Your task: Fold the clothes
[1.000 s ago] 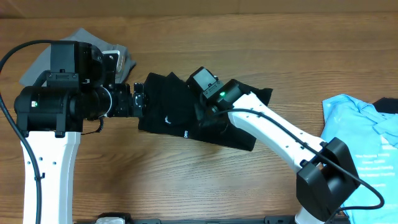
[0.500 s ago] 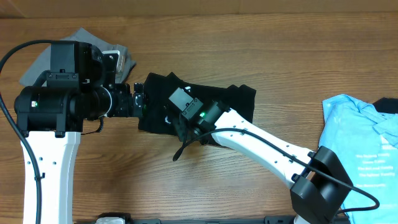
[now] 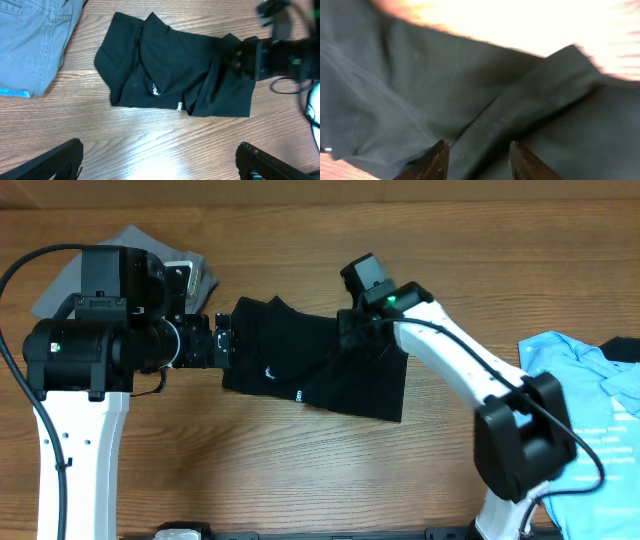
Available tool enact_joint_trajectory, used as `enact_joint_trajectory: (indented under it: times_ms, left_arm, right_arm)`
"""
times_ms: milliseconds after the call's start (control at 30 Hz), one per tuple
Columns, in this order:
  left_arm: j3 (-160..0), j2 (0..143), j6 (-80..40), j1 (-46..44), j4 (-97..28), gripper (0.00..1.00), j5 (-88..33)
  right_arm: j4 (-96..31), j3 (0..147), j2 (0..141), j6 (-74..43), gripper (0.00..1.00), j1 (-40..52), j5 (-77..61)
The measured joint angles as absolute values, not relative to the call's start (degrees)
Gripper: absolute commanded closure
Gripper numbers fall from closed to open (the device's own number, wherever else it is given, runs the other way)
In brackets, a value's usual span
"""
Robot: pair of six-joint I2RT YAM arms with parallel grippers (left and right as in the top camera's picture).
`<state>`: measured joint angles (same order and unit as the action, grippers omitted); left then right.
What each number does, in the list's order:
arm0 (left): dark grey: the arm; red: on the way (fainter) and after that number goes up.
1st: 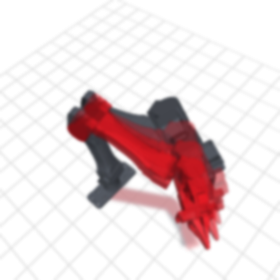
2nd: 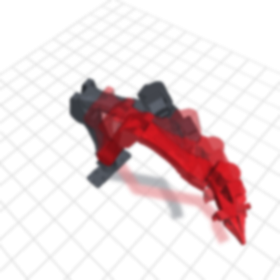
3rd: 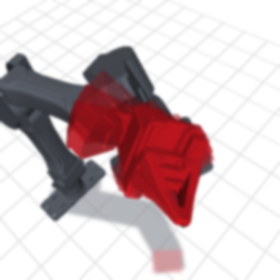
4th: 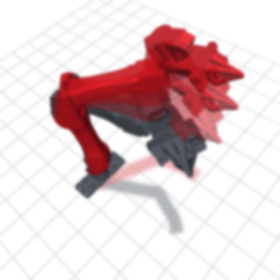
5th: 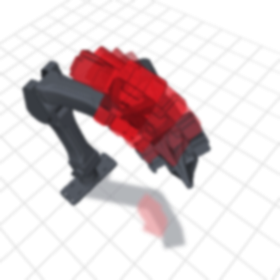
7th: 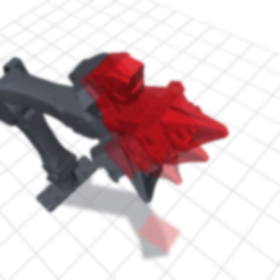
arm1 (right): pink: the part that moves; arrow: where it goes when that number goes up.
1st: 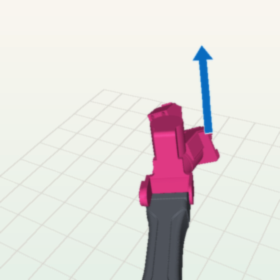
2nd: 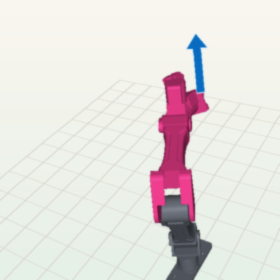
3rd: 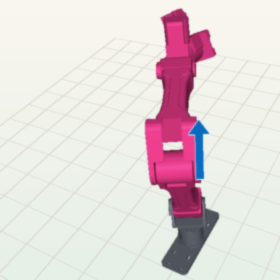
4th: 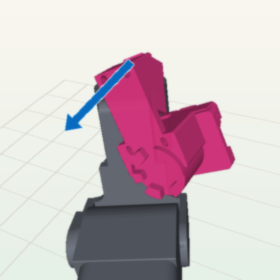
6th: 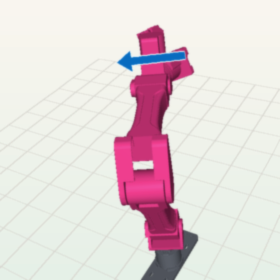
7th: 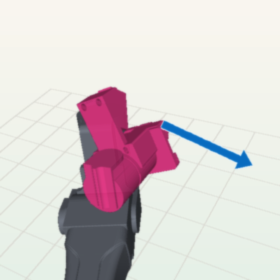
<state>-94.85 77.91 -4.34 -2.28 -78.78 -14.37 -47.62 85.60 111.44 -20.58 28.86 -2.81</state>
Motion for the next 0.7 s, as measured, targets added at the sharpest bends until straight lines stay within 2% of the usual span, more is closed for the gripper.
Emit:
enact_joint_trajectory:
  times_ms: [167,200,233,300,367,700]
  left_arm:
    - [-94.8,77.9,-4.3,-2.3,-79.3,0.0,-14.4]
    - [-94.8,77.9,-4.3,-2.3,-79.3,0.0,-14.4]
    - [-94.8,77.9,-4.3,-2.3,-79.3,0.0,-14.4]
    - [-94.8,77.9,-4.3,-2.3,-79.2,0.0,-14.4]
    - [-94.8,77.9,-4.3,-2.3,-79.2,0.0,-14.4]
    - [-94.8,77.9,-4.3,-2.3,-79.0,0.0,-14.4]
  right_arm:
    - [-53.4,85.6,118.5,-21.4,0.43,29.0,-3.1]
    - [-54.1,85.6,119.1,-21.6,0.51,29.0,-2.8]
    - [-54.6,85.5,119.5,-21.7,0.67,29.0,-2.5]
    - [-54.6,85.5,119.7,-22.2,0.88,29.0,-1.9]
    - [-53.9,85.5,119.6,-22.6,0.94,29.0,-1.6]
    - [-50.9,91.0,118.6,-20.8,0.96,29.0,-3.1]
